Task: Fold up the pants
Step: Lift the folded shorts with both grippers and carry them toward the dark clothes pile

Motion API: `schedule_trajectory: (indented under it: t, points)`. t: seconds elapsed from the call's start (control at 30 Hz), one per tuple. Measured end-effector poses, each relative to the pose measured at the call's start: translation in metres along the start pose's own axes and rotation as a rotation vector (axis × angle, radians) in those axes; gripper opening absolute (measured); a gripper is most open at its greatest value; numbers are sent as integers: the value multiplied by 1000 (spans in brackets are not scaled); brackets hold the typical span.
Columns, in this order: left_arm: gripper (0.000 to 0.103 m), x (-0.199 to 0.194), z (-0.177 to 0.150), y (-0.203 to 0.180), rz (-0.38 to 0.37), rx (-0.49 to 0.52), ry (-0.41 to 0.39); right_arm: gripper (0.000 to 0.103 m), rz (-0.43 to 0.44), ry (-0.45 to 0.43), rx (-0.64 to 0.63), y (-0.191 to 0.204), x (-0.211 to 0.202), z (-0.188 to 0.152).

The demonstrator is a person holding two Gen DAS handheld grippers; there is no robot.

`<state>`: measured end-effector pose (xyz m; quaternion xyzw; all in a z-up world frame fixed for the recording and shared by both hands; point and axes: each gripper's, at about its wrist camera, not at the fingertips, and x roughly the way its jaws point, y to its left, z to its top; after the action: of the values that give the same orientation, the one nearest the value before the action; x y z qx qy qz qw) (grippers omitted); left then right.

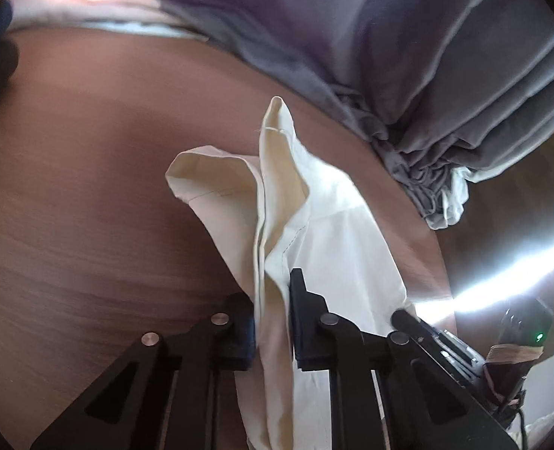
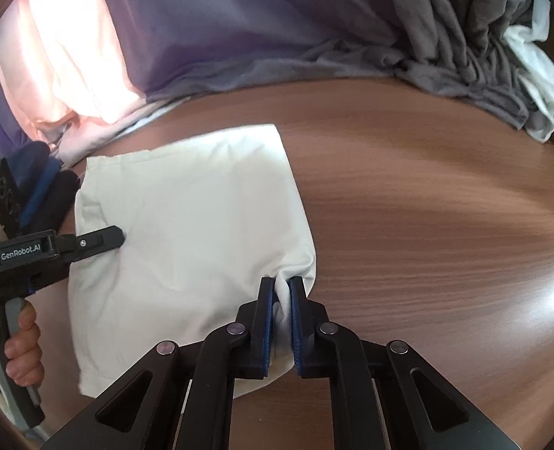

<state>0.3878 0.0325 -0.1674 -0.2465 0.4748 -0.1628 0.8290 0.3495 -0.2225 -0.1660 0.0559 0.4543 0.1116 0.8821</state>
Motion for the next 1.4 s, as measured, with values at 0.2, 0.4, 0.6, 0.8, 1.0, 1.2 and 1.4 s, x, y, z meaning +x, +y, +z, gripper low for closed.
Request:
schedule_trajectory:
  t: [0.2, 0.4, 0.6, 0.8, 1.0, 1.2, 1.4]
  points:
    - [14, -10, 5, -16, -29, 23, -30, 9, 21, -77, -5, 6, -30, 9]
    - [14, -30, 6, -30, -24, 68, -75, 9, 25, -143, -22, 11, -53, 13]
    - [14, -61, 6, -46, -9, 105, -140, 9, 43, -208, -51, 19, -75, 14]
    - [14, -98, 8, -57, 51, 147, -230, 9, 98, -272, -96, 28, -92, 21]
    - [14, -133, 12, -56, 116, 171, -317, 9, 179, -327, -156, 50, -99, 30]
    - [14, -172, 19, -37, 120, 187, -396, 9, 215, -391, -210, 85, -115, 39]
    - [14, -219, 35, -10, 98, 234, -431, 9, 215, -458, -233, 136, -128, 41]
